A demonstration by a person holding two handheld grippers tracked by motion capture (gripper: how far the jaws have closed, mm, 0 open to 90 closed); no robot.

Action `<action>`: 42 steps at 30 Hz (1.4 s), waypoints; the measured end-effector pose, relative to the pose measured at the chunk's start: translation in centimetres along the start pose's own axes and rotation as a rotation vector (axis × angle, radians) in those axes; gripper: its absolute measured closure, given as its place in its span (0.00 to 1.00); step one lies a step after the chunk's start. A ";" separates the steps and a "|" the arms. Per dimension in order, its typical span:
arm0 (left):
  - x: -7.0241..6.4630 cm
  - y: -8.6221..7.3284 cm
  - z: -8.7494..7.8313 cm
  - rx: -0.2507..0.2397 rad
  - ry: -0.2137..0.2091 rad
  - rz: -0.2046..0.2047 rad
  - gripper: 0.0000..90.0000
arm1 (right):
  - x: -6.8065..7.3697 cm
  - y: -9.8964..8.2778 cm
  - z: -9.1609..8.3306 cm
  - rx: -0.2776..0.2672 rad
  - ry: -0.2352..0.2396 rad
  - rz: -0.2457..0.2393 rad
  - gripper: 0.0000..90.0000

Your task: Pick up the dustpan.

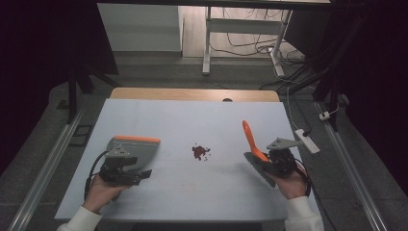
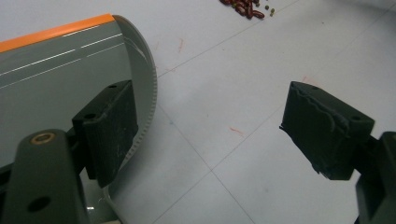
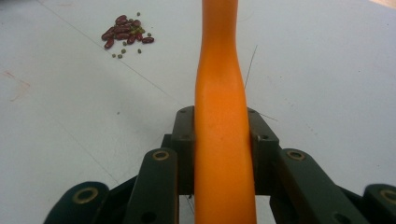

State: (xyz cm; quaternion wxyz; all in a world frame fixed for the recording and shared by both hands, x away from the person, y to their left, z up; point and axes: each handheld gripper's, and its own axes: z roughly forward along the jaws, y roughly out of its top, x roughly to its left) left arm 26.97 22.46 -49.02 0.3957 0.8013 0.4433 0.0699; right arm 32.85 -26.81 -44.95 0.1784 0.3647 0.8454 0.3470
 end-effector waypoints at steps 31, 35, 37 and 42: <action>-0.5 0.4 -0.1 0.003 -0.008 0.027 0.22 | 0.1 0.0 0.1 0.008 -0.015 -0.002 0.78; -0.7 0.5 -0.1 0.004 -0.006 0.028 0.22 | 0.1 0.0 0.1 0.006 -0.015 0.001 0.78; -0.7 0.6 -0.2 0.007 -0.004 0.027 0.22 | 0.1 0.0 0.0 0.003 -0.012 0.006 0.78; -1.1 1.1 -0.3 0.012 0.001 0.018 0.22 | -0.1 -0.1 -0.1 0.004 -0.022 0.008 0.78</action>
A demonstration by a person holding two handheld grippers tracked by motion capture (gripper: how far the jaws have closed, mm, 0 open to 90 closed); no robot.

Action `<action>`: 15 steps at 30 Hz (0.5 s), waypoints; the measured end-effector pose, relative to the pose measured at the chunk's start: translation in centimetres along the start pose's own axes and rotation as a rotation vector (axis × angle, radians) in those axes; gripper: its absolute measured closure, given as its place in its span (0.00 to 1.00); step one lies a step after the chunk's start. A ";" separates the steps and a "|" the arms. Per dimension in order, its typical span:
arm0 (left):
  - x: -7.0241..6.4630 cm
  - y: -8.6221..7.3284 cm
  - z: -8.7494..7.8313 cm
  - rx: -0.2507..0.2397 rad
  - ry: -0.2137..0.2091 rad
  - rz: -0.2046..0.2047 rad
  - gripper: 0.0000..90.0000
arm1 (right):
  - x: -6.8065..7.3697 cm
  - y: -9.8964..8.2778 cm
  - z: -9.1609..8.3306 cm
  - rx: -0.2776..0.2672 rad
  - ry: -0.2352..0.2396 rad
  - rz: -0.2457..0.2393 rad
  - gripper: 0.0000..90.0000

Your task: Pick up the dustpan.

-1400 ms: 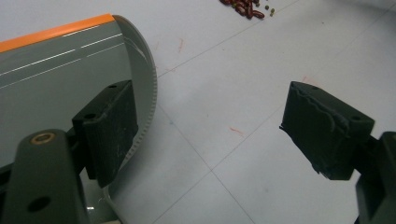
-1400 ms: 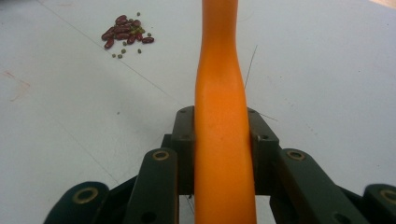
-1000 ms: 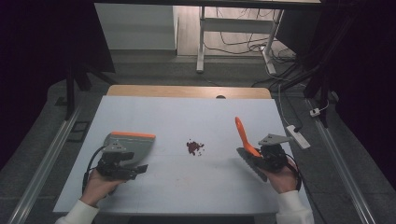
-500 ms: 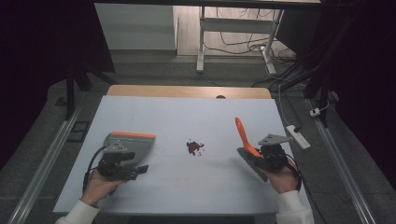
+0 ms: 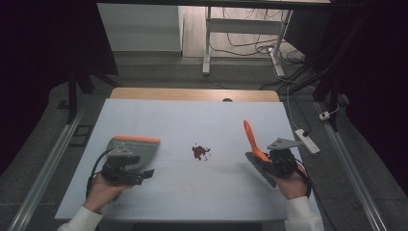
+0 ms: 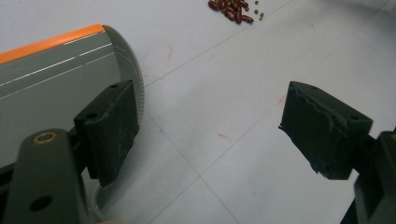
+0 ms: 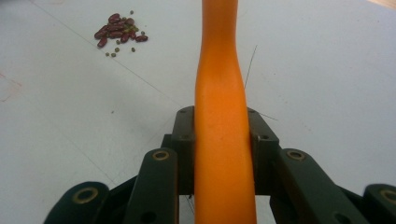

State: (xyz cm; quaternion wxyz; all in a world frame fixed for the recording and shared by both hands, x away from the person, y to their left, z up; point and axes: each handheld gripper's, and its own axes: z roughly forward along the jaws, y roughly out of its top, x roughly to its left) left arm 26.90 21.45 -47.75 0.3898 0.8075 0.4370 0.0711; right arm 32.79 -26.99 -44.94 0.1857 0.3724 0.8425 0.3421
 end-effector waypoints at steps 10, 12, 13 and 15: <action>-0.3 0.8 -0.3 0.012 0.025 -0.037 0.21 | -0.2 -0.1 0.0 -0.004 0.008 0.005 0.78; -0.2 1.0 -0.2 0.028 0.038 -0.068 0.21 | -0.2 0.0 0.0 -0.006 0.008 0.003 0.78; -0.1 1.1 -0.1 0.037 0.044 -0.097 0.22 | -0.2 0.0 -0.1 -0.007 0.009 0.003 0.78; 0.0 1.2 -0.1 0.045 0.062 -0.115 0.21 | -0.2 0.0 -0.2 -0.010 0.008 0.002 0.78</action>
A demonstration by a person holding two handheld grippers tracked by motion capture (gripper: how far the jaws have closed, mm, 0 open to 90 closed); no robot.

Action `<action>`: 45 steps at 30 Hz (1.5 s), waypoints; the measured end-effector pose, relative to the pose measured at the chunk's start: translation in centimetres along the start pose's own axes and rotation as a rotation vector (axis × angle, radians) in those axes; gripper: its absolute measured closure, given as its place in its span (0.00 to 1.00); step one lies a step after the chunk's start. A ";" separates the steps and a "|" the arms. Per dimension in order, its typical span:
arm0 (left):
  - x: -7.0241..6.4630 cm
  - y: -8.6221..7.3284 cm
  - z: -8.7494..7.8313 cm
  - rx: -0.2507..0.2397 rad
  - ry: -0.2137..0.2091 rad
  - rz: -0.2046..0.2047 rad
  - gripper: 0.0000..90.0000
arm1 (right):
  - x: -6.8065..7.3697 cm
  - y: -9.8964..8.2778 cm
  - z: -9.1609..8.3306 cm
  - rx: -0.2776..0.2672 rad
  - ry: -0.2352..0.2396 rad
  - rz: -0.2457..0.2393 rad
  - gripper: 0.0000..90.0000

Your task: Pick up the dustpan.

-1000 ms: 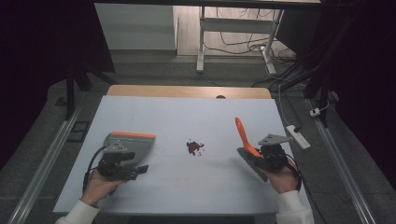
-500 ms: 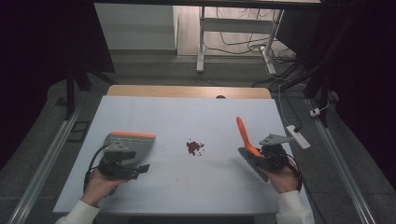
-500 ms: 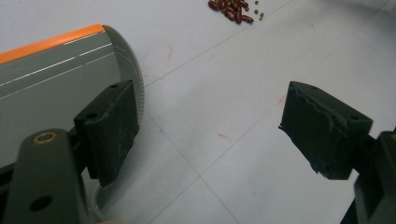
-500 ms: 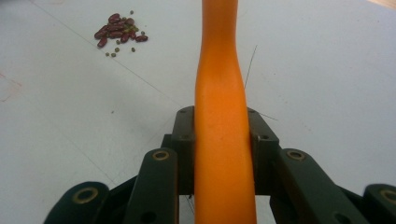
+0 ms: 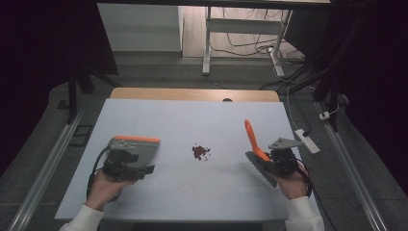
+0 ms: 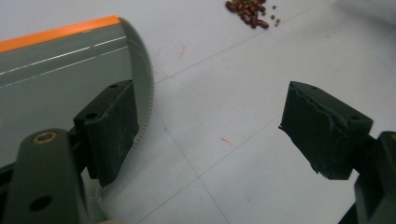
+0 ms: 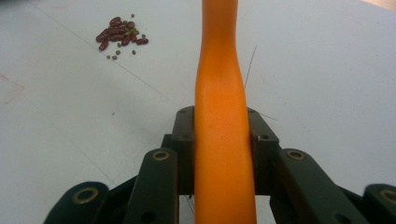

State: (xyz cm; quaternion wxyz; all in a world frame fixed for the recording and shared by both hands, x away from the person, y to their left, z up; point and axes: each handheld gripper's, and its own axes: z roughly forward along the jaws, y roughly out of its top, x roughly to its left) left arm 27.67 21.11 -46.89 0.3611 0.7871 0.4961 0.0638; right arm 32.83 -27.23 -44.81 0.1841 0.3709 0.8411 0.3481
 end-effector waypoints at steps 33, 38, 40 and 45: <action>4.7 -3.7 -1.5 0.107 0.129 -0.224 0.22 | 0.4 -0.2 0.7 0.030 0.001 -0.011 0.78; 5.0 -4.1 -0.9 0.133 0.114 -0.262 0.22 | 0.4 -0.2 0.8 0.034 0.002 -0.015 0.78; 4.9 -4.2 -0.7 0.138 0.126 -0.261 0.21 | 0.5 -0.3 0.8 0.035 0.002 -0.015 0.78; 4.8 -4.3 -0.7 0.134 0.133 -0.272 0.24 | 0.5 -0.3 1.0 0.040 0.003 -0.013 0.78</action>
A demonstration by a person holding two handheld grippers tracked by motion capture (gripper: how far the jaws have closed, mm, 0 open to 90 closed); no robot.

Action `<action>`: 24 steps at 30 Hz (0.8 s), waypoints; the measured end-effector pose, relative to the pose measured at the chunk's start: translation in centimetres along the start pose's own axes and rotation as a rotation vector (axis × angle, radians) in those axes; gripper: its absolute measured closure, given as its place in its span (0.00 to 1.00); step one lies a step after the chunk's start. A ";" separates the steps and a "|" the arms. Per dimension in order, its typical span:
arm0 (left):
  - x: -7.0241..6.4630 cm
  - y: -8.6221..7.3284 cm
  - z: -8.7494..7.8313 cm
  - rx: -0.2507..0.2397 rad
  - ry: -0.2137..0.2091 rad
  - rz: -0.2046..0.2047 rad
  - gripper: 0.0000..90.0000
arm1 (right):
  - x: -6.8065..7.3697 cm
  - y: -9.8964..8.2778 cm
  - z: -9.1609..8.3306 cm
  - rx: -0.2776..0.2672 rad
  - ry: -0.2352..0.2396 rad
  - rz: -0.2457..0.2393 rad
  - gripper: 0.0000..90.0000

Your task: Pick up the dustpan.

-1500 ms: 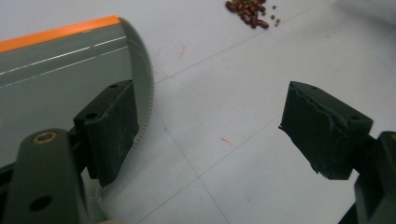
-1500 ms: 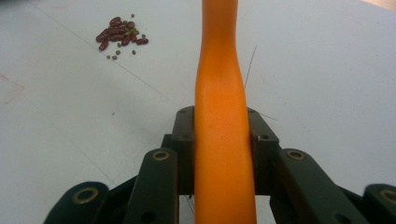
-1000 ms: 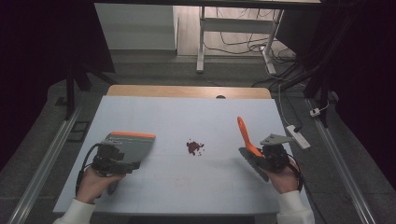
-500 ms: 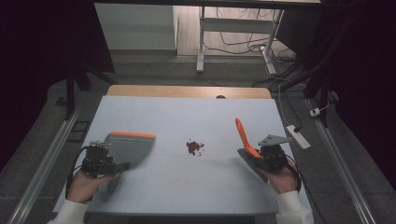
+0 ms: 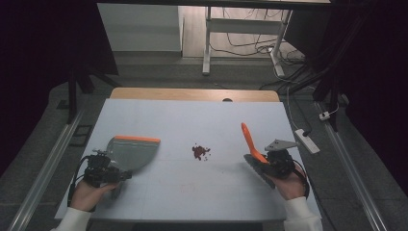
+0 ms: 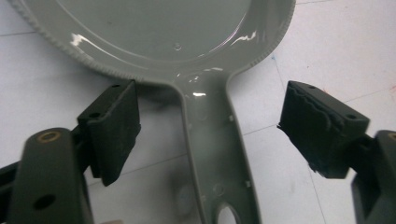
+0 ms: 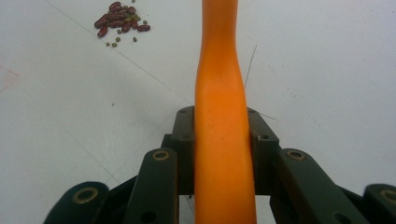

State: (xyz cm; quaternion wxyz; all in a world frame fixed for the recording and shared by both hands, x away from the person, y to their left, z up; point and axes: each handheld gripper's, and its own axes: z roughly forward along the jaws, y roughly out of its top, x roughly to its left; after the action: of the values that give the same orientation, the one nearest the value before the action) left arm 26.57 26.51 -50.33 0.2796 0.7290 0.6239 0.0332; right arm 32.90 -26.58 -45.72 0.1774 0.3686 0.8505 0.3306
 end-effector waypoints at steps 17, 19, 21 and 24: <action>-0.1 -0.1 2.1 0.046 0.023 -0.033 0.39 | 0.0 -0.1 0.1 0.006 -0.001 -0.006 0.78; 0.0 -0.1 2.2 0.041 0.021 -0.044 0.45 | 0.0 -0.1 0.2 0.010 -0.002 -0.007 0.78; 0.0 -0.1 2.2 0.029 0.019 -0.056 0.49 | 0.0 -0.1 0.2 0.009 -0.002 -0.006 0.78; 0.1 -0.1 2.2 0.022 0.024 -0.069 0.54 | 0.0 -0.1 0.2 0.010 -0.003 -0.004 0.78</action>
State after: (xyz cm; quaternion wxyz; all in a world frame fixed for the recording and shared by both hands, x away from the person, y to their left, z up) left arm 27.39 25.79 -52.28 0.2652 0.7097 0.6522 0.0255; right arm 33.00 -26.58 -45.95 0.1776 0.3684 0.8525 0.3255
